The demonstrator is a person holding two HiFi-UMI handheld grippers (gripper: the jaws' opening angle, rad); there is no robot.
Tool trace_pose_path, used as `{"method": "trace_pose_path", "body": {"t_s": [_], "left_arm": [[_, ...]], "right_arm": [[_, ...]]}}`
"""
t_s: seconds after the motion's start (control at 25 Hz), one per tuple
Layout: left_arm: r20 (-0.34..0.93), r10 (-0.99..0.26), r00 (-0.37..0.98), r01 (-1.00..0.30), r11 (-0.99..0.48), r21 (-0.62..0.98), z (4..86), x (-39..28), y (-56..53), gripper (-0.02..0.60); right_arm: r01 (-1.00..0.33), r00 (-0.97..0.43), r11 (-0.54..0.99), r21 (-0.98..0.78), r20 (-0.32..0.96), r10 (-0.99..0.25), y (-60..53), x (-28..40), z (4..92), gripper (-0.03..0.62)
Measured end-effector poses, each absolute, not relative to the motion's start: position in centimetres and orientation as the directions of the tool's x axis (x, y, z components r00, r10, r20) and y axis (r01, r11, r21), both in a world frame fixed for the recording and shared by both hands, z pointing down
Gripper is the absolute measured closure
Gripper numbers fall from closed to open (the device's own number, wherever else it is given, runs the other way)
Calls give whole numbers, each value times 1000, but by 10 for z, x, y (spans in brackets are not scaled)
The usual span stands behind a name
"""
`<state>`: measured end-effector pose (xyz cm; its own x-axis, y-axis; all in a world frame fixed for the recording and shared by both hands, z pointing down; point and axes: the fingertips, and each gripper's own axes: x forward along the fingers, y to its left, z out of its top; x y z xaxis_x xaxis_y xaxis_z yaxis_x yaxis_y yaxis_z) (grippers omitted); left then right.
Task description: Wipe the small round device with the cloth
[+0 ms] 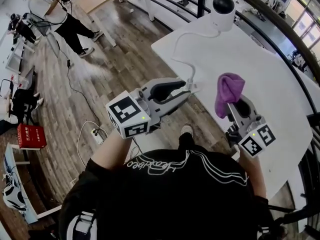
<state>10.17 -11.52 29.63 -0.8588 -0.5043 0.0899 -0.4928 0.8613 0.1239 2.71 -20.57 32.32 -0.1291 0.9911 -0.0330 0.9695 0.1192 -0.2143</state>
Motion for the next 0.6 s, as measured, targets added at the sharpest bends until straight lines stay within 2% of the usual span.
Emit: {"method": "trace_pose_path", "body": {"t_s": [0.28,0.44,0.6], "left_arm": [[150,-458,-876,-466,884,-23,278,4,-50,469],[251,-493,-833,-536,832,-145,280,-30,-36,469],[329,-535,-778,-607,776,-173,290,-75,-24,469]], "right_arm": [[961,-178,162,-223,-55,982,-173,-78,326,528],[955,-205,186,-230,-63,977,-168,-109,321,528],[944,-231,206,-258,-72,970,-163,-146,322,528]]}}
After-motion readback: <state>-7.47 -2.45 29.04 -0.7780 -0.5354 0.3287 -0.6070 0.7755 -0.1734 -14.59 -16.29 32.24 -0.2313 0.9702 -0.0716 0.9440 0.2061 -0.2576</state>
